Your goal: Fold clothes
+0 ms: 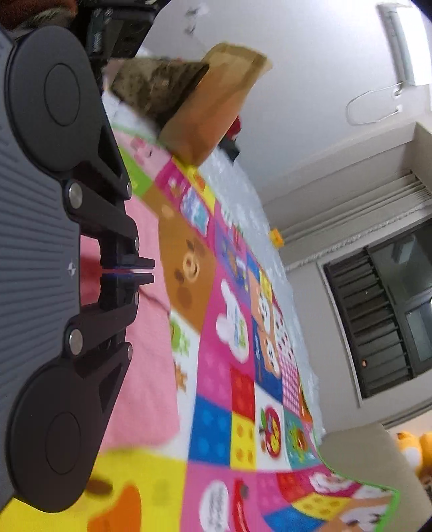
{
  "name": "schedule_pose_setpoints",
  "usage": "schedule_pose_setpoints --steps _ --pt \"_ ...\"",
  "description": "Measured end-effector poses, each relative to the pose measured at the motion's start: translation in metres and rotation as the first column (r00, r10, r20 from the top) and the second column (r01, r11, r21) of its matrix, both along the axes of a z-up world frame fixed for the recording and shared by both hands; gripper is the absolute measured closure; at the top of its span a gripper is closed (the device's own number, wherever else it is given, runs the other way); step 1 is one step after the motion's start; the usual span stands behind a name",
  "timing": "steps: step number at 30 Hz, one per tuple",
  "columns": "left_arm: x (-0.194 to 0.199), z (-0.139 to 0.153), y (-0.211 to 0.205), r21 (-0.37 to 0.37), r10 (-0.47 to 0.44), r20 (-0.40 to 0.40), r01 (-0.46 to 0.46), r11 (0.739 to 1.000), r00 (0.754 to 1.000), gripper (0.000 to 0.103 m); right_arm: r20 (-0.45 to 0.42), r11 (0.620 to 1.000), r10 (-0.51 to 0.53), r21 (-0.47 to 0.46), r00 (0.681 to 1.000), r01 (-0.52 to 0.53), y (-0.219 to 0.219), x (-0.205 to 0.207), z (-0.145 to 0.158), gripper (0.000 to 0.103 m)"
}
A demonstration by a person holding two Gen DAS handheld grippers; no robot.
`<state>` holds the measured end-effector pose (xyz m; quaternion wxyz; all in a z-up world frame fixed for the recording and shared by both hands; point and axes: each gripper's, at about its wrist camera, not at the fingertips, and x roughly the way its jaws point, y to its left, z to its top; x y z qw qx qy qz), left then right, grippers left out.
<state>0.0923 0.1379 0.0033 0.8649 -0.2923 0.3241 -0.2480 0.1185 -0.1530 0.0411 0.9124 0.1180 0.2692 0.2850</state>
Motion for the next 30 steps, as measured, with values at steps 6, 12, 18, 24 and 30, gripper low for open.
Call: schedule_pose_setpoints --steps 6,12,18,24,30 --pt "-0.001 0.007 -0.004 0.004 -0.023 0.029 0.023 1.000 0.999 0.012 -0.025 0.984 -0.017 -0.178 1.000 0.012 -0.004 -0.012 -0.019 0.099" --pt "0.001 0.015 -0.019 -0.036 -0.094 0.079 0.097 0.995 0.992 0.012 0.083 0.978 0.144 -0.166 0.986 -0.129 0.027 -0.029 -0.009 0.079" --pt "0.003 0.000 -0.029 0.008 -0.092 0.012 0.092 0.996 0.996 0.012 0.018 0.948 0.098 -0.306 0.995 -0.087 0.040 -0.020 -0.049 0.080" --pt "0.009 -0.008 -0.024 0.016 -0.079 -0.006 0.080 0.997 0.997 0.011 0.122 0.946 0.077 -0.324 0.990 -0.034 0.024 -0.040 -0.028 0.076" --pt "0.004 -0.005 -0.030 0.092 -0.061 0.001 0.061 0.994 0.998 0.010 0.097 0.877 0.102 -0.478 0.990 -0.044 0.019 -0.034 -0.052 0.044"
